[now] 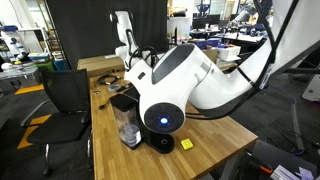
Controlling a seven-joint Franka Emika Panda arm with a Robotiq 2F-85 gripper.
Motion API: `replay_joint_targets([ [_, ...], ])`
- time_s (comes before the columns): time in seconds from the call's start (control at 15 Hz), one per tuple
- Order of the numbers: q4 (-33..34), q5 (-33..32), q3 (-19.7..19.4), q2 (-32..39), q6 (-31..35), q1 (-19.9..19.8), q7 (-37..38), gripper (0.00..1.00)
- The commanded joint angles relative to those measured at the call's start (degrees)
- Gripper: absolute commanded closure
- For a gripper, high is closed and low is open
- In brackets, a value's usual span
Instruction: Open the water reservoir lid on the Keurig machine
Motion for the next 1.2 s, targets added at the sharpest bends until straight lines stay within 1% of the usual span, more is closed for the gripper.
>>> replay_joint_targets([
  [0.0,3.16,-2.71,-0.65,3.15,0.21,-1.05,-0.28,0.00],
  [0.33,7.39,-5.55,-1.52,6.28,0.87,-1.82,-0.26,0.00],
  [0.67,9.64,-5.54,-2.21,9.02,1.69,-3.15,-0.47,0.00],
  [0.93,9.42,-4.48,-1.30,8.83,3.56,-2.83,0.14,0.00],
  [1.13,8.64,-2.52,0.35,7.65,6.28,-1.89,0.18,0.00],
])
